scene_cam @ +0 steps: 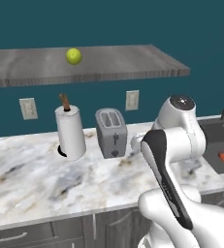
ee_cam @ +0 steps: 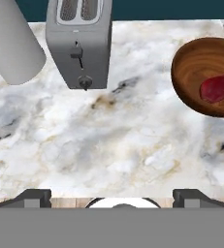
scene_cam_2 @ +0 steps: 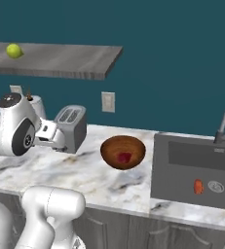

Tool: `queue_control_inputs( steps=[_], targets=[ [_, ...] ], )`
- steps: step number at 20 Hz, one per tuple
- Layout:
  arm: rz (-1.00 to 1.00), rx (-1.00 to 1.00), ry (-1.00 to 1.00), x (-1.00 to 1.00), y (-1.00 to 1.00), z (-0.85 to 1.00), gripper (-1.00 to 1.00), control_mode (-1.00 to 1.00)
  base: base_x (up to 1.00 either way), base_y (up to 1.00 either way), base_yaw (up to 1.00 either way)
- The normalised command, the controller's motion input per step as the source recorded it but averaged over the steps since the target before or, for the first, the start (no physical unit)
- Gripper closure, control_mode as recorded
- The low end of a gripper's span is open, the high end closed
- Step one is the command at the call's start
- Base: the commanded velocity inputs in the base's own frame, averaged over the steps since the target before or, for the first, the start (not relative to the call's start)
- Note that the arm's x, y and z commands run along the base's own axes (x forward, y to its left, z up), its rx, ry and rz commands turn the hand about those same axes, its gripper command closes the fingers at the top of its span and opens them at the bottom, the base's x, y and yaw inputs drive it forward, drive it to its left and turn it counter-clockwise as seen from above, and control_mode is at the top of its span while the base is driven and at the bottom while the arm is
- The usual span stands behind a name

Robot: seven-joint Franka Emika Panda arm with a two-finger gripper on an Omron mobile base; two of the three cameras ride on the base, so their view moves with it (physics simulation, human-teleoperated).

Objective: Pick the pears from the cabinet and place them in one bowl. Pick the sweet potato from the sink and place it in the other bowl.

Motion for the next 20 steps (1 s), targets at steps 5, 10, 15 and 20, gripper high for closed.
queue_control_inputs(
  steps=[5, 10, 15, 20],
  targets=[
    [0.00, 0.00, 0.00, 0.00, 0.00, 0.00, -1.00, 1.00, 0.38, 0.91, -0.10],
    [0.00, 0.00, 0.00, 0.00, 0.00, 0.00, -1.00, 1.00, 0.49, 0.88, -0.14],
    [0.00, 0.00, 0.00, 0.00, 0.00, 0.00, -1.00, 1.00, 0.73, 1.00, -0.02],
    [0.00, 0.00, 0.00, 0.00, 0.00, 0.00, -1.00, 1.00, -0.17, 0.80, 0.20]
  ],
)
